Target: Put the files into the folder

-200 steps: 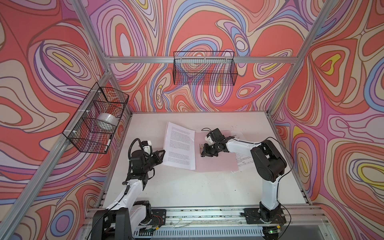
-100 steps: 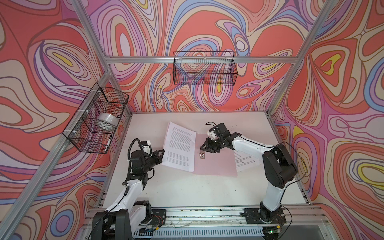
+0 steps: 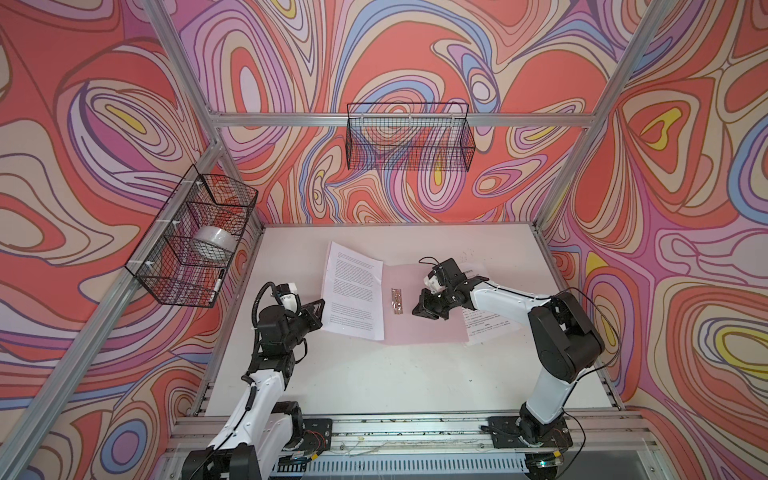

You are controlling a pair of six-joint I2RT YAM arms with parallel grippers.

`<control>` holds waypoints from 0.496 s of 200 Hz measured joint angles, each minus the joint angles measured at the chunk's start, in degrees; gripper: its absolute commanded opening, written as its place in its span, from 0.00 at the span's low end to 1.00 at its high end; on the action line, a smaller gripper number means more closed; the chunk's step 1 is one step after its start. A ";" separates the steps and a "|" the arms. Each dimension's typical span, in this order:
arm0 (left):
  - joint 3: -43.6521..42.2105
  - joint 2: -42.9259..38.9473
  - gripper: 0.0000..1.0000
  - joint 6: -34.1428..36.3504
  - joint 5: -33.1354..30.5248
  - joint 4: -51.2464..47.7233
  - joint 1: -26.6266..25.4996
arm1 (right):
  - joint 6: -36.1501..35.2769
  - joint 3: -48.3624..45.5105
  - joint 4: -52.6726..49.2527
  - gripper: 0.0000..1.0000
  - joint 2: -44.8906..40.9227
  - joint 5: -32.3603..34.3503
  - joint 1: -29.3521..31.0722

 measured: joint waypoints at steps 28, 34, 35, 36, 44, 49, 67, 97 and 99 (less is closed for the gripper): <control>0.00 0.92 0.00 0.00 -0.09 -0.07 0.00 | 1.29 -0.02 3.30 0.15 1.05 -0.59 1.95; 0.00 1.07 0.00 0.00 -0.09 -0.07 0.00 | 1.53 0.35 3.85 0.16 1.68 -0.74 2.36; 0.00 1.09 0.00 0.00 -0.09 -0.07 0.00 | 1.57 0.44 3.91 0.16 1.75 -0.76 2.40; 0.00 1.11 0.00 0.00 -0.09 -0.07 0.00 | 1.62 0.55 4.07 0.16 1.90 -0.81 2.49; 0.00 1.22 0.00 -0.02 -0.09 -0.09 0.00 | 1.88 1.20 4.85 0.16 3.02 -1.05 2.95; 0.00 1.27 0.00 0.00 -0.09 -0.09 0.00 | 2.14 1.70 5.29 0.16 3.82 -1.31 3.23; 0.00 1.33 0.00 0.00 -0.11 -0.09 0.00 | 2.58 3.43 6.36 0.16 6.71 -2.14 3.74; 0.00 1.33 0.00 0.02 -0.22 -0.13 0.00 | 3.04 6.47 6.78 0.16 10.40 -3.06 3.74; 0.00 1.33 0.00 0.02 -0.22 -0.13 0.00 | 3.04 6.69 6.75 0.16 10.54 -3.10 3.74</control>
